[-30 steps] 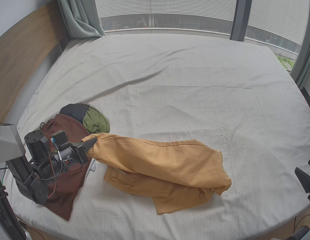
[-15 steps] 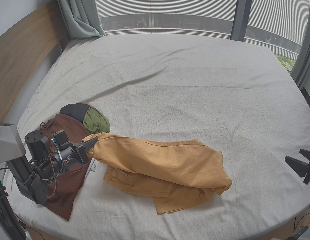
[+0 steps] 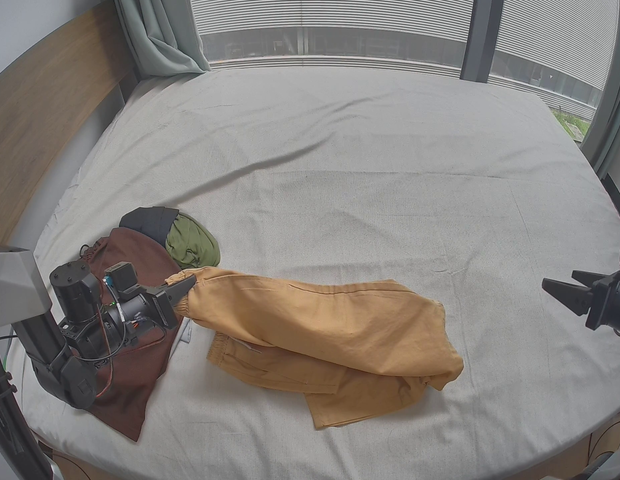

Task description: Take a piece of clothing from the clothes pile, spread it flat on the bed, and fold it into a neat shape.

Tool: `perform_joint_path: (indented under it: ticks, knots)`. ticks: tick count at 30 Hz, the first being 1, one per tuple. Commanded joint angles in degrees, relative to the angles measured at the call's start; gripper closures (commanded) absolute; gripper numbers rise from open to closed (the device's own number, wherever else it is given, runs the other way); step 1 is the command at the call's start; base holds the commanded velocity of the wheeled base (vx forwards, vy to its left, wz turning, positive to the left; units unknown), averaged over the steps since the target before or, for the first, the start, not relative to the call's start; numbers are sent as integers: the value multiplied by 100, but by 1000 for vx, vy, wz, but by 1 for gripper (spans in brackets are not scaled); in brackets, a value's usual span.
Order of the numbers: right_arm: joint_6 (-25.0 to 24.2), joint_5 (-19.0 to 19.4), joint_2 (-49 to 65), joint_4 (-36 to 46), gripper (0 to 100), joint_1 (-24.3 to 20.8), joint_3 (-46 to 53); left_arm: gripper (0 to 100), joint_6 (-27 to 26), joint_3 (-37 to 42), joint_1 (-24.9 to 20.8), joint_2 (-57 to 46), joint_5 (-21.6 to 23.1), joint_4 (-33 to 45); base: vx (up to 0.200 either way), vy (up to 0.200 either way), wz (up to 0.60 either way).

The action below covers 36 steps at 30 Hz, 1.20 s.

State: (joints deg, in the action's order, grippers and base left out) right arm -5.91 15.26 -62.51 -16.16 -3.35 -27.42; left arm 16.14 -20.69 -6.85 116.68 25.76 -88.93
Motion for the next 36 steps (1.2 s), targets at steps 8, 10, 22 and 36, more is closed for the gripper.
perform_joint_path:
  ticks: [8, 10, 22, 36]
  knots:
    - [-534, 513, -1184, -880, 0, -43, 166, 100, 3, -5, 35, 31, -1, -1, 0, 0, 0]
    - [-622, 618, -1325, -941, 0, -34, 184, 100, 3, -5, 26, 48, -1, -1, 0, 0, 0]
    - [-1000, 970, -1905, -1741, 0, -8, 210, 100, 3, -23, 52, 57, 26, -1, 0, 0, 0]
    - [-1659, 1348, -2661, -2347, 0, -34, 175, 100, -6, -32, 52, 48, 34, -1, 0, 0, 0]
